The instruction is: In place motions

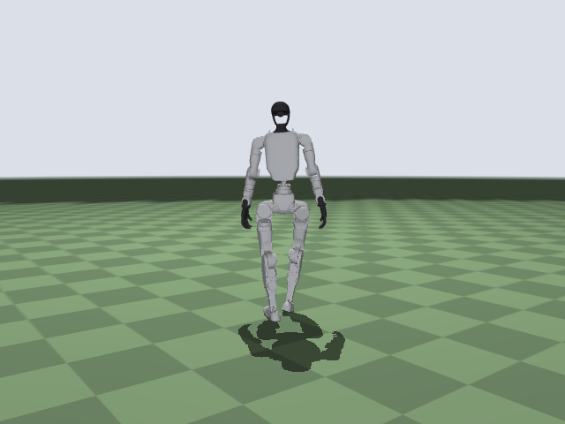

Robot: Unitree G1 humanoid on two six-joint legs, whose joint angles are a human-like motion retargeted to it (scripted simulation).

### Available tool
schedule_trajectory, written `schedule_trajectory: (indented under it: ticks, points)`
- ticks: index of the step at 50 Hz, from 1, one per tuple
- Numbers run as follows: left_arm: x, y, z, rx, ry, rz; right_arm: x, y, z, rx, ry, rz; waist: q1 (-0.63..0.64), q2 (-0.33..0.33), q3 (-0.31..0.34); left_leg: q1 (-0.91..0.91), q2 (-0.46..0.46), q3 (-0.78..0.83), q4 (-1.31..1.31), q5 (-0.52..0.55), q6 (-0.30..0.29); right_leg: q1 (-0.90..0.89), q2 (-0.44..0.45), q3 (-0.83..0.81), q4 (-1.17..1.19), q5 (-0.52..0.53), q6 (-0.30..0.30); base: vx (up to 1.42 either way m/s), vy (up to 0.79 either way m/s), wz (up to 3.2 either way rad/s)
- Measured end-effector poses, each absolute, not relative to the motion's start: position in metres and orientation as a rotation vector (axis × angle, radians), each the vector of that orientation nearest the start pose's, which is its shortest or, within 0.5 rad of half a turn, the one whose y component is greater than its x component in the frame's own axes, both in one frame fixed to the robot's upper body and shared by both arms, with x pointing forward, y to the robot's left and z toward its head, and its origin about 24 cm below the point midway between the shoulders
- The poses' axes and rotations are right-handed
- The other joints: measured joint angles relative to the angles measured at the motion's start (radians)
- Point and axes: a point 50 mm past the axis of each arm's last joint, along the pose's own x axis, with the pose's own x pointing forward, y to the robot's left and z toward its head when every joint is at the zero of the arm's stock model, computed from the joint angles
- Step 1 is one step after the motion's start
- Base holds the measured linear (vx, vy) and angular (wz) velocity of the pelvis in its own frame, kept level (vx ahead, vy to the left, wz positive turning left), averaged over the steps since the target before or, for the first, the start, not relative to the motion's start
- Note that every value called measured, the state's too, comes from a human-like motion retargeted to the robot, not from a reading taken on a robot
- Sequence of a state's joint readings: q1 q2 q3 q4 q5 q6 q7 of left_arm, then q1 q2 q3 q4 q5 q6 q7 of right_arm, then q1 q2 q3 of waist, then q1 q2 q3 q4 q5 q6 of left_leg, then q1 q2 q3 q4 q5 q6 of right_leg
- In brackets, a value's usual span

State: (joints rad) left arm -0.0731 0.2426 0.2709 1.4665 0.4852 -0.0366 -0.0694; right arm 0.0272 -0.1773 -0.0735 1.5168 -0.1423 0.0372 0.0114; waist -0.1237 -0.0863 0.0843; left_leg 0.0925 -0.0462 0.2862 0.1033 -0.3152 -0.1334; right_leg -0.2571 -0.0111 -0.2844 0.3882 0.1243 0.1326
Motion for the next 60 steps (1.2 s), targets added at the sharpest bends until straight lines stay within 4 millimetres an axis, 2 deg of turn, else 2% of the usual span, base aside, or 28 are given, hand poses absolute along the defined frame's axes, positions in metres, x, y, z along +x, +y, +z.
schedule_trajectory:
  ticks: [3, 6, 8, 10, 11, 12, 13, 16, 18, 22, 25, 29, 32, 34, 35, 37, 40, 42, 44, 46, 47, 48, 50, 52, 53, 56, 58, 60]
  points:
    - [0.092, 0.263, -0.155, 0.394, 1.309, -0.019, -0.014, -0.221, -0.174, -0.132, 1.668, -0.116, -0.029, -0.027, 0.009, 0.086, -0.047, -0.006, -0.017, -0.032, -0.008, -0.039, -0.011, -0.001, -0.271, -0.041, -0.095, 0.01, 0.02, 0.06]
    - [0.106, 0.267, -0.151, 0.396, 1.27, -0.02, -0.034, -0.218, -0.172, -0.06, 1.74, -0.146, -0.045, -0.005, -0.014, 0.139, -0.033, -0.006, -0.018, -0.042, -0.041, -0.061, 0.002, -0.075, -0.418, -0.126, -0.102, 0.06, 0.09, 0.1]
    - [0.108, 0.263, -0.152, 0.375, 1.272, -0.027, -0.046, -0.215, -0.171, -0.01, 1.778, -0.167, -0.053, 0.003, -0.04, 0.16, -0.035, -0.017, -0.004, -0.022, -0.065, -0.056, 0.007, -0.112, -0.398, -0.12, -0.13, 0.1, 0.11, 0.1]
    - [0.103, 0.254, -0.156, 0.336, 1.283, -0.035, -0.055, -0.212, -0.17, 0.03, 1.805, -0.193, -0.064, 0.014, -0.074, 0.175, -0.03, -0.027, 0.017, 0.026, -0.095, -0.053, 0.006, -0.143, -0.346, -0.086, -0.173, 0.13, 0.13, 0.14]
    - [0.098, 0.247, -0.159, 0.307, 1.293, -0.041, -0.058, -0.212, -0.169, 0.042, 1.813, -0.209, -0.063, 0.016, -0.094, 0.183, -0.031, -0.018, 0.03, 0.067, -0.111, -0.059, 0.028, -0.013, -0.336, -0.047, -0.176, 0.18, 0.14, 0.02]
    - [0.091, 0.24, -0.162, 0.278, 1.306, -0.047, -0.06, -0.211, -0.169, 0.054, 1.82, -0.225, -0.066, 0.018, -0.114, 0.187, -0.034, -0.014, 0.052, 0.115, -0.123, -0.061, 0.036, 0.078, -0.323, -0.015, -0.17, 0.23, 0.17, 0.07]
    - [0.081, 0.233, -0.166, 0.248, 1.325, -0.054, -0.062, -0.211, -0.168, 0.062, 1.822, -0.239, -0.077, 0.016, -0.132, 0.182, -0.042, -0.02, 0.089, 0.179, -0.127, -0.052, 0.014, 0.089, -0.304, 0.001, -0.147, 0.27, 0.18, 0.28]
    - [0.052, 0.215, -0.174, 0.193, 1.408, -0.072, -0.061, -0.21, -0.169, 0.092, 1.804, -0.266, -0.084, -0.005, -0.151, 0.122, -0.049, -0.038, 0.327, 0.396, -0.127, 0.021, -0.027, 0.15, -0.261, -0.06, -0.114, -0.38, 0.52, 0.01]
    - [0.044, 0.21, -0.175, 0.192, 1.452, -0.088, -0.048, -0.208, -0.172, 0.112, 1.758, -0.268, -0.051, -0.053, -0.128, 0.059, -0.041, 0.018, 0.548, 0.482, -0.114, 0.095, -0.089, 0.107, -0.243, -0.108, -0.096, -0.78, 0.57, -0.63]
    - [0.036, 0.214, -0.175, 0.245, 1.508, -0.149, -0.003, -0.208, -0.176, 0.078, 1.624, -0.218, 0.012, -0.109, -0.067, -0.067, 0.084, 0.176, 0.843, 0.331, 0.003, 0.201, -0.131, 0.108, -0.206, -0.188, -0.083, 0.0, 0.01, -0.24]
    - [0.027, 0.216, -0.176, 0.273, 1.512, -0.138, 0.038, -0.211, -0.176, -0.041, 1.509, -0.113, 0.067, -0.109, -0.048, -0.223, 0.078, 0.179, 0.868, 0.266, 0.036, 0.264, -0.117, 0.109, -0.222, -0.208, -0.086, 0.21, -0.12, -0.83]
    - [0.006, 0.213, -0.177, 0.242, 1.547, -0.067, 0.097, -0.211, -0.167, -0.231, 1.311, 0.064, 0.141, -0.071, -0.049, -0.389, 0.039, 0.138, 0.602, 0.225, 0.045, 0.327, -0.049, 0.167, -0.262, -0.226, -0.095, 0.61, -0.34, -1.19]
    - [-0.014, 0.204, -0.178, 0.169, 1.609, -0.029, 0.137, -0.207, -0.156, -0.353, 1.157, 0.15, 0.194, -0.026, -0.042, -0.43, 0.028, 0.074, 0.263, 0.205, 0.098, 0.396, 0.014, 0.213, -0.292, -0.244, -0.102, 0.9, -0.38, -1.38]
    - [-0.028, 0.198, -0.178, 0.112, 1.652, -0.009, 0.156, -0.203, -0.148, -0.413, 1.07, 0.18, 0.219, -0.012, -0.036, -0.43, 0.028, 0.057, 0.066, 0.162, 0.141, 0.448, 0.027, 0.238, -0.302, -0.265, -0.1, 0.26, -0.14, -1.33]
    - [-0.035, 0.195, -0.177, 0.086, 1.673, 0.001, 0.163, -0.2, -0.145, -0.436, 1.033, 0.191, 0.229, -0.014, -0.035, -0.428, 0.024, 0.05, -0.012, 0.141, 0.145, 0.473, 0.022, 0.247, -0.303, -0.277, -0.096, 0.78, -0.21, -1.15]
    - [-0.051, 0.192, -0.176, 0.052, 1.716, 0.016, 0.169, -0.194, -0.143, -0.456, 0.993, 0.211, 0.231, -0.016, -0.049, -0.43, 0.036, 0.049, -0.054, 0.179, 0.131, 0.503, 0.014, 0.26, -0.287, -0.296, -0.086, 1.27, -0.28, -0.83]
    - [-0.07, 0.186, -0.173, 0.02, 1.786, 0.014, 0.159, -0.188, -0.148, -0.447, 1.008, 0.233, 0.221, -0.001, -0.104, -0.432, 0.04, 0.056, 0.007, 0.316, 0.18, 0.523, 0.021, 0.263, -0.249, -0.276, -0.074, 0.82, -0.09, -0.56]
    - [-0.077, 0.184, -0.171, 0.015, 1.82, 0.004, 0.138, -0.188, -0.156, -0.414, 1.073, 0.232, 0.223, -0.002, -0.135, -0.428, 0.02, -0.039, 0.04, 0.259, 0.186, 0.535, 0.008, 0.244, -0.206, -0.198, -0.059, 2.88, -0.18, -0.44]
    - [-0.078, 0.184, -0.171, 0.026, 1.822, -0.01, 0.111, -0.19, -0.165, -0.369, 1.178, 0.222, 0.23, -0.009, -0.152, -0.4, 0.024, -0.025, 0.082, 0.177, 0.17, 0.529, -0.008, 0.22, -0.125, -0.052, -0.023, 1.3, -0.15, -0.46]
    - [-0.069, 0.188, -0.173, 0.067, 1.786, -0.032, 0.084, -0.195, -0.172, -0.316, 1.297, 0.193, 0.26, -0.01, -0.134, -0.342, 0.02, -0.023, 0.081, 0.122, 0.172, 0.501, -0.019, 0.212, 0.003, 0.129, 0.062, 0.8, -0.18, -0.81]
    - [-0.062, 0.19, -0.174, 0.091, 1.758, -0.039, 0.073, -0.197, -0.174, -0.292, 1.349, 0.177, 0.3, -0.008, -0.115, -0.31, 0.028, 0.018, 0.081, 0.097, 0.18, 0.47, -0.027, 0.222, 0.092, 0.204, 0.098, 0.64, -0.19, -2.48]
    - [-0.054, 0.192, -0.176, 0.11, 1.728, -0.037, 0.065, -0.2, -0.175, -0.277, 1.395, 0.17, 0.393, -0.011, -0.087, -0.281, 0.043, 0.127, 0.079, 0.081, 0.197, 0.414, -0.054, 0.268, 0.215, 0.255, 0.106, 0.64, -0.16, -3.48]
    - [-0.037, 0.199, -0.177, 0.142, 1.676, -0.03, 0.051, -0.206, -0.175, -0.261, 1.473, 0.164, 0.469, -0.001, -0.048, -0.213, 0.048, 0.225, 0.068, 0.042, 0.207, 0.306, -0.15, 0.192, 0.438, 0.205, 0.019, 0.58, -0.07, -2.34]
    - [-0.023, 0.208, -0.177, 0.184, 1.654, -0.034, 0.039, -0.209, -0.176, -0.245, 1.515, 0.138, 0.317, 0.031, -0.052, -0.165, 0.069, 0.117, 0.084, -0.008, 0.173, 0.292, -0.221, -0.077, 0.488, 0.126, -0.096, 0.61, -0.06, 1.89]
    - [-0.017, 0.212, -0.176, 0.199, 1.648, -0.038, 0.034, -0.21, -0.176, -0.235, 1.523, 0.116, 0.234, 0.046, -0.052, -0.143, 0.079, 0.062, 0.089, -0.029, 0.157, 0.286, -0.237, -0.181, 0.495, 0.099, -0.123, 0.59, -0.15, 2.16]
    - [0.002, 0.221, -0.175, 0.219, 1.609, -0.036, 0.022, -0.213, -0.176, -0.197, 1.53, 0.042, 0.158, 0.052, -0.038, -0.09, 0.066, 0.069, 0.066, -0.044, 0.158, 0.166, -0.156, -0.149, 0.408, 0.062, -0.111, 0.51, -0.26, 0.49]
    - [0.015, 0.228, -0.174, 0.241, 1.564, -0.026, 0.012, -0.213, -0.177, -0.161, 1.547, -0.004, 0.106, 0.041, -0.035, -0.057, 0.044, 0.058, 0.049, -0.053, 0.152, 0.091, -0.095, -0.082, 0.263, 0.049, -0.079, 0.41, -0.29, 0.51]
    - [0.028, 0.237, -0.171, 0.264, 1.517, -0.008, 0.001, -0.212, -0.177, -0.124, 1.573, -0.045, 0.07, 0.019, -0.032, -0.022, 0.009, 0.047, 0.035, -0.062, 0.148, 0.036, -0.054, -0.002, 0.075, 0.046, -0.09, 0.45, -0.31, 0.32]
